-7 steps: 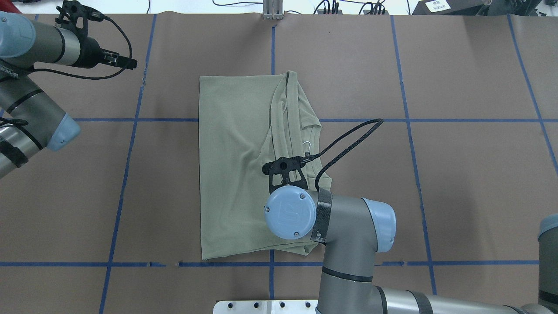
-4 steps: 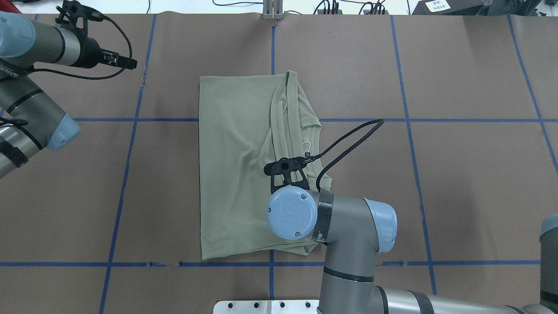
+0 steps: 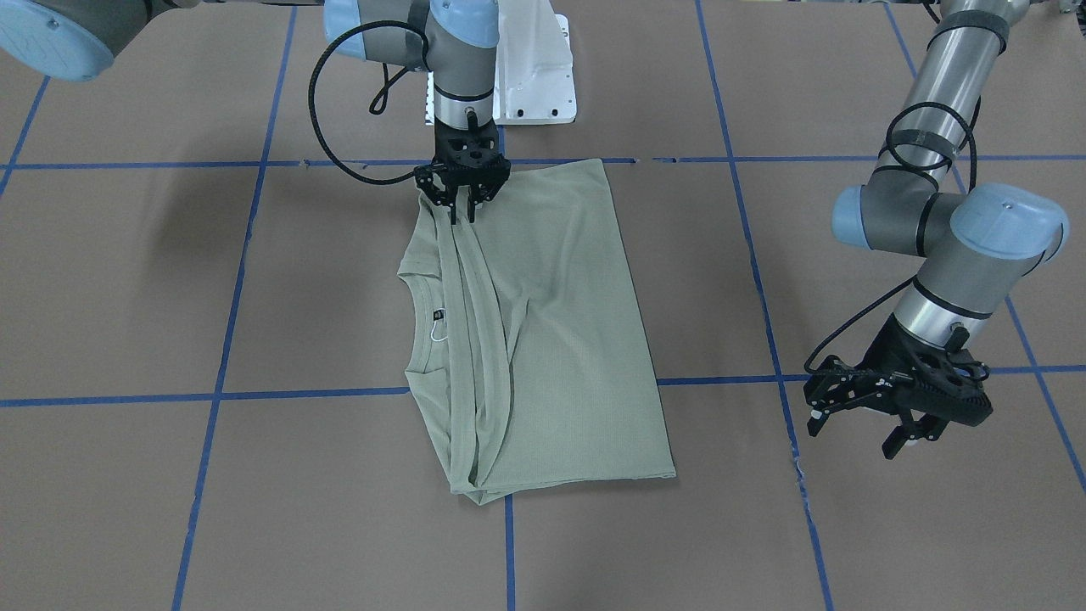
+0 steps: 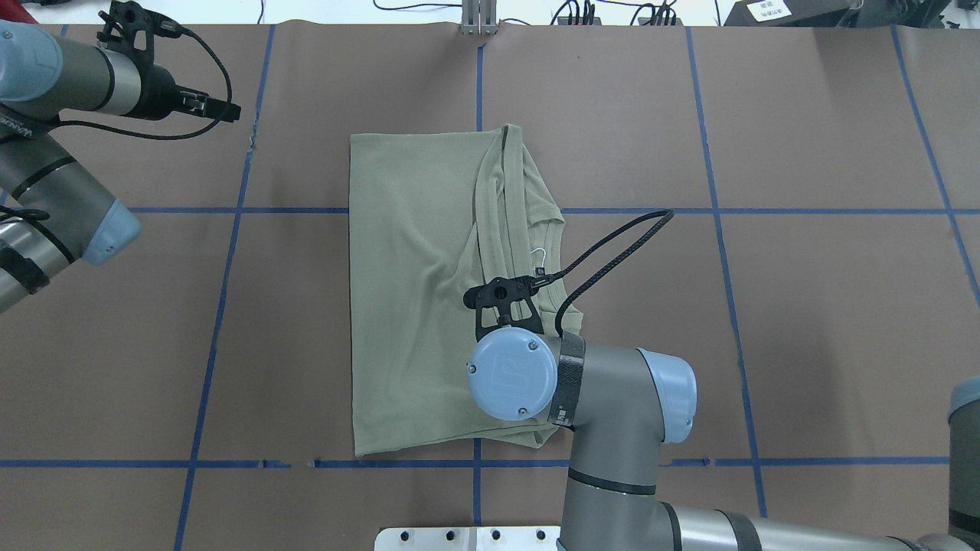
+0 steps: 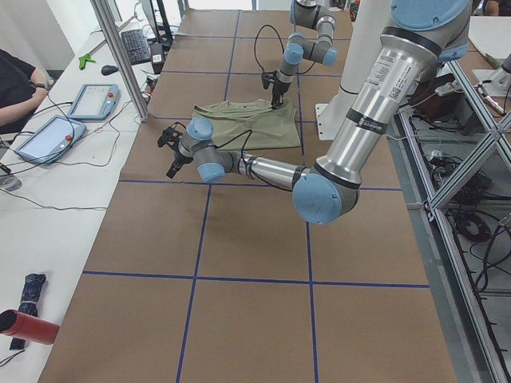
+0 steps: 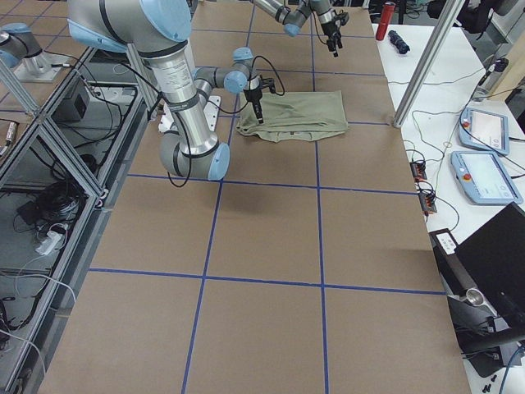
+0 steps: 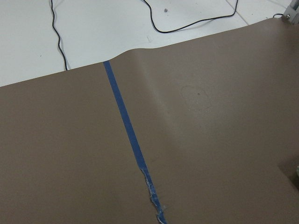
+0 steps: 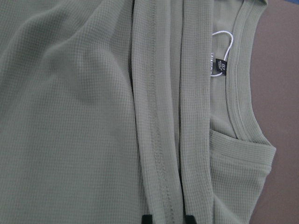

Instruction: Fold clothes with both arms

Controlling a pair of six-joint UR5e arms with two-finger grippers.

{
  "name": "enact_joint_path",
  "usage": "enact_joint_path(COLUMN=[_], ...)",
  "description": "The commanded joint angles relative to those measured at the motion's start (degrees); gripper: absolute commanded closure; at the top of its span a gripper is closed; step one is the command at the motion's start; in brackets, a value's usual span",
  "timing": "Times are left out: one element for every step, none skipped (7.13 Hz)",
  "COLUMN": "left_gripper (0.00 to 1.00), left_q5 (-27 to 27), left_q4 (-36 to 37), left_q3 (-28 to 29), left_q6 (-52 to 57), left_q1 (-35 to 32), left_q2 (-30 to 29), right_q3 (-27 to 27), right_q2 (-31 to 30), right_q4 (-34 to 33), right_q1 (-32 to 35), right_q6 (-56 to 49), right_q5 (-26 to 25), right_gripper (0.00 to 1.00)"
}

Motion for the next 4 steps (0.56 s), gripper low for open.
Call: enact_joint_path(left_gripper=[0.00, 0.00, 0.00, 0.00], left_q5=[0.00, 0.00, 0.00, 0.00], left_q4=[-0.05, -0.05, 0.04, -0.05], left_q3=[0.03, 0.03, 0.03, 0.03], left_q6=[0.00, 0.00, 0.00, 0.00], left_q1=[0.00, 0.00, 0.00, 0.00], left_q2=[0.00, 0.00, 0.00, 0.00], right_q3=[-0.89, -0.63, -0.02, 0.33], right_q2=[0.07, 0.33, 0.24, -0.02], right_q4=[0.07, -0.02, -0.19, -0.37], right_q1=[-0.03, -0.03, 0.05, 0.05], right_q6=[-0.65, -0.65, -0.56, -0.56], right_q5=[0.05, 0.14, 1.88, 2.24], right_gripper=[0.66, 0.81, 1.00, 1.00])
